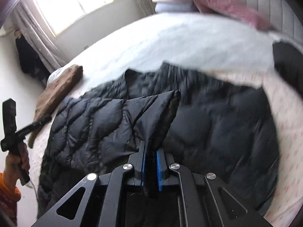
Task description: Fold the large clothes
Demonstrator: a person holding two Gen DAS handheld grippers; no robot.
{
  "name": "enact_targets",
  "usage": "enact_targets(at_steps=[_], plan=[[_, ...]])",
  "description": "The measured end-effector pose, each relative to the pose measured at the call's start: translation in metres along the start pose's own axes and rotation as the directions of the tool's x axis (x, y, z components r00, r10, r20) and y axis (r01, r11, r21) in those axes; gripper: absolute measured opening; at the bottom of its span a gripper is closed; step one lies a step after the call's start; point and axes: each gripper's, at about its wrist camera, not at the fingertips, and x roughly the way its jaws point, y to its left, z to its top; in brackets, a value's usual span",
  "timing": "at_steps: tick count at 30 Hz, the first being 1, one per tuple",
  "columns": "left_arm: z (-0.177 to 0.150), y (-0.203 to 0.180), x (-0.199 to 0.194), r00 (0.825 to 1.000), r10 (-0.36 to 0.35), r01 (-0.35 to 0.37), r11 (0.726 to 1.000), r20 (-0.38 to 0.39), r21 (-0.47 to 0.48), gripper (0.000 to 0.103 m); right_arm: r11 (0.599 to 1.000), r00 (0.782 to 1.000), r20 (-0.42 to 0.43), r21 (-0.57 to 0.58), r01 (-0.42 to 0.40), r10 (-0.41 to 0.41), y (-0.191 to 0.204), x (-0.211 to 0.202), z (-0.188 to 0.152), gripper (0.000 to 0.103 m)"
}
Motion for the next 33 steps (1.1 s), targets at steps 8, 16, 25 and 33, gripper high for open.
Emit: enact_targets(at_steps=[8,16,25,33], plan=[[-0.043,0.002,0.034,0.991,0.11,-0.109,0.994,-0.075,0.019,0.029,0.986,0.976,-0.146,-0.068,0.155,-0.163,-0.007,0.045,-0.021,0.03],[-0.053,-0.018,-0.051,0.996,0.079,-0.077,0.995,-0.041,0.062,0.077,0.995,0.994,-0.054,-0.031,0.095,-0.097,-0.021,-0.061,-0.038,0.072],[-0.115,-0.024,-0.147,0.997,0.031,-0.024,0.996,-0.077,0.089,0.085,0.99,0.99,-0.001,-0.024,0.142,-0.142,-0.036,-0.18,-0.106,0.078],[-0.182,-0.009,-0.195,0.991,0.047,-0.032,0.993,-0.125,0.115,0.086,0.991,0.991,-0.013,0.003,0.133,-0.133,-0.05,-0.228,-0.186,0.08]])
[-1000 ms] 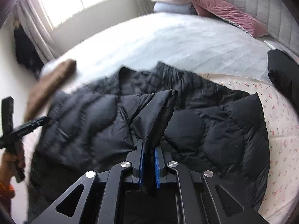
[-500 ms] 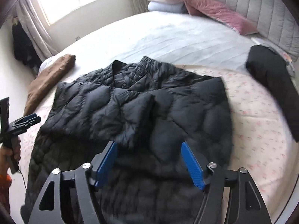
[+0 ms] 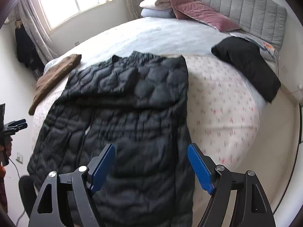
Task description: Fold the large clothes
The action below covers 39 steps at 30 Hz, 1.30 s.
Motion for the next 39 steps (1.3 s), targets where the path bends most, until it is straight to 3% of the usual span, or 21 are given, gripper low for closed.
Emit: enact_targets(at_steps=[5,13,20,25,28,30,32,34,35,37,39], plan=[[-0.043,0.018,0.001,0.998,-0.017,0.015,1.0,-0.068,-0.026,0.086,1.0,0.999,-0.05,0.013,0.001,0.0,-0.011,0.002,-0.052,0.081],[-0.096,0.04,0.017,0.977,-0.129,0.111,0.987,-0.168,-0.115,0.086,0.99,0.992,-0.125,0.143,0.002,0.016,-0.047,0.028,-0.113,0.081],[-0.124,0.044,0.037,0.929,-0.298,0.251,0.942,-0.217,-0.221,0.085,0.963,0.989,-0.132,0.27,-0.028,0.065,-0.076,0.04,-0.14,0.081],[-0.129,0.042,0.035,0.912,-0.355,0.306,0.922,-0.204,-0.236,0.081,0.934,0.987,-0.129,0.355,-0.048,0.1,-0.091,0.053,-0.154,0.081],[-0.133,0.038,0.035,0.881,-0.414,0.36,0.9,-0.227,-0.244,0.074,0.915,0.985,-0.116,0.397,-0.075,0.131,-0.094,0.061,-0.156,0.08],[-0.137,0.031,0.036,0.877,-0.413,0.362,0.904,-0.246,-0.226,0.066,0.909,0.982,-0.108,0.405,-0.098,0.154,-0.093,0.064,-0.158,0.062],[-0.139,0.027,0.036,0.878,-0.407,0.359,0.908,-0.252,-0.216,0.049,0.909,0.977,-0.107,0.397,-0.129,0.185,-0.088,0.067,-0.157,0.046],[-0.141,0.025,0.037,0.866,-0.432,0.377,0.895,-0.252,-0.24,0.034,0.915,0.976,-0.109,0.382,-0.132,0.186,-0.082,0.065,-0.156,0.032],[-0.142,0.025,0.038,0.858,-0.448,0.388,0.886,-0.252,-0.255,0.024,0.916,0.975,-0.104,0.375,-0.144,0.196,-0.081,0.064,-0.156,0.016],[-0.144,0.023,0.036,0.849,-0.467,0.397,0.873,-0.247,-0.284,0.014,0.916,0.974,-0.095,0.37,-0.156,0.204,-0.079,0.058,-0.156,0.011],[-0.142,0.018,0.028,0.861,-0.46,0.399,0.875,-0.215,-0.275,0.01,0.915,0.974,-0.066,0.361,-0.18,0.218,-0.076,0.048,-0.156,0.008]])
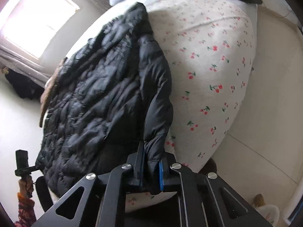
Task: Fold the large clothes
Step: 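Grasp the jacket end with both grippers and lift it up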
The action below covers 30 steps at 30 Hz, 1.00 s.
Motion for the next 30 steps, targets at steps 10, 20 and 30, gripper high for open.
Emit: enact_targets(at_steps=[10,20,30], plan=[[-0.019,-0.049,-0.056,0.965,-0.151,0.138,0.988,0.213,0.072,0.006,0.987,0.98,0.13,-0.083,-0.138,0.148,0.034,-0.07,-0.006,0.005],[-0.05,-0.08,-0.11,0.902,-0.264,0.226,0.963,0.341,0.149,0.005,0.956,0.947,0.214,-0.218,-0.194,0.241,0.084,-0.146,-0.017,0.005],[-0.05,-0.107,-0.181,0.805,-0.304,0.215,0.95,0.51,0.226,0.005,0.932,0.892,0.359,-0.329,-0.154,0.274,0.131,-0.215,0.003,0.005]])
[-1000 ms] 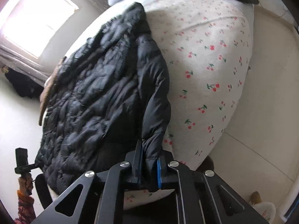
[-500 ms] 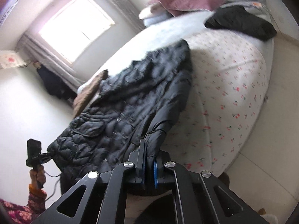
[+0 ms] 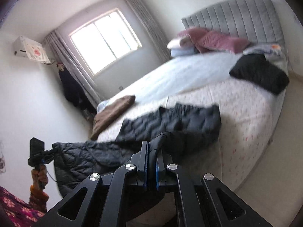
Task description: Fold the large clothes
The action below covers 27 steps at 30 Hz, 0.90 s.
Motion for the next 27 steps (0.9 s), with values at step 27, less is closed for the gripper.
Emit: enact_targets(at_steps=[27], plan=[[0.18,0.169,0.25,0.844,0.527,-0.525,0.85,-0.098,0.048,0.007,0.916,0.922,-0.2,0.168,0.365,-0.331,-0.158,0.259,0.106,0.006]])
